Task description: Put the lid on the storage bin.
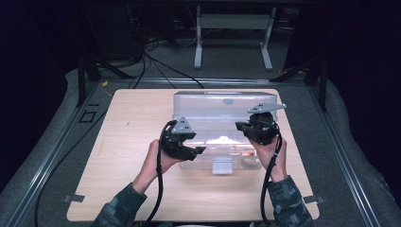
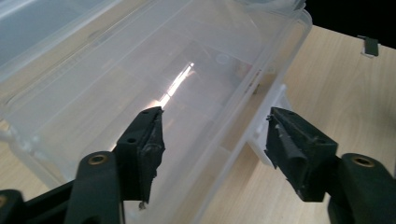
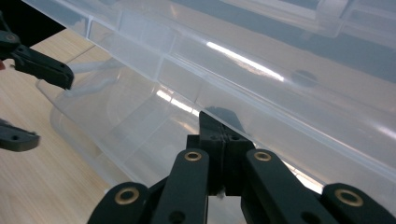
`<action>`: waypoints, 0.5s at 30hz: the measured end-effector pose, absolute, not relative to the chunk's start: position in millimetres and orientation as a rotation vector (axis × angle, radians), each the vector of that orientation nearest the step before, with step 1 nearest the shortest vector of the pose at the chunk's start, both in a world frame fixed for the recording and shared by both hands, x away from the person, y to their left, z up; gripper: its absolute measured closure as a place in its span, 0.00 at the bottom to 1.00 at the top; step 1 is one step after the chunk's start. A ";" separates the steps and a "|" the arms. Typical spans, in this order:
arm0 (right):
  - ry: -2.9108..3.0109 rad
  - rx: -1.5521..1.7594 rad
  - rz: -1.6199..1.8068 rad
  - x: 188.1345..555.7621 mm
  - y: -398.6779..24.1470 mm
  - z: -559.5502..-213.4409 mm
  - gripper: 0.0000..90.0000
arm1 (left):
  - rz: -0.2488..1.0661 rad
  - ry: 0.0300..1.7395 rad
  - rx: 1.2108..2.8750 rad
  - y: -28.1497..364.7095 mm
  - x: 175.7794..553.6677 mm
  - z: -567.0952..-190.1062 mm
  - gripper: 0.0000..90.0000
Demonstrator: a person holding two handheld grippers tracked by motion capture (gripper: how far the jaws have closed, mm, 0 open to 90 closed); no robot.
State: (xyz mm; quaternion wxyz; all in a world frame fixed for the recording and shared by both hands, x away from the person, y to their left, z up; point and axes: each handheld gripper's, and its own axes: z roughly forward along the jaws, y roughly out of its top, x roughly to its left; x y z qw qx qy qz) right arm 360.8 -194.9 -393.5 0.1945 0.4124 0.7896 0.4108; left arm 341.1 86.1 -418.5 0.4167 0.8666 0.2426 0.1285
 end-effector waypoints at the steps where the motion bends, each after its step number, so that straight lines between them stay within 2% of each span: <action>1: 2.213 1.159 1.147 360.7 -195.8 -394.2 1.00 | 0.322 0.616 2.169 89.9 337.9 -419.2 0.37; 8: 2.215 1.175 1.143 359.2 -198.4 -395.4 1.00 | 0.342 0.682 2.162 128.7 316.9 -422.8 0.22; 10: 2.218 1.180 1.133 358.4 -198.5 -395.5 1.00 | 0.410 0.703 2.175 141.2 311.0 -424.0 0.18; 15: 2.214 1.190 1.114 357.6 -197.6 -396.2 1.00 | 0.436 0.790 2.167 170.1 307.7 -433.3 0.15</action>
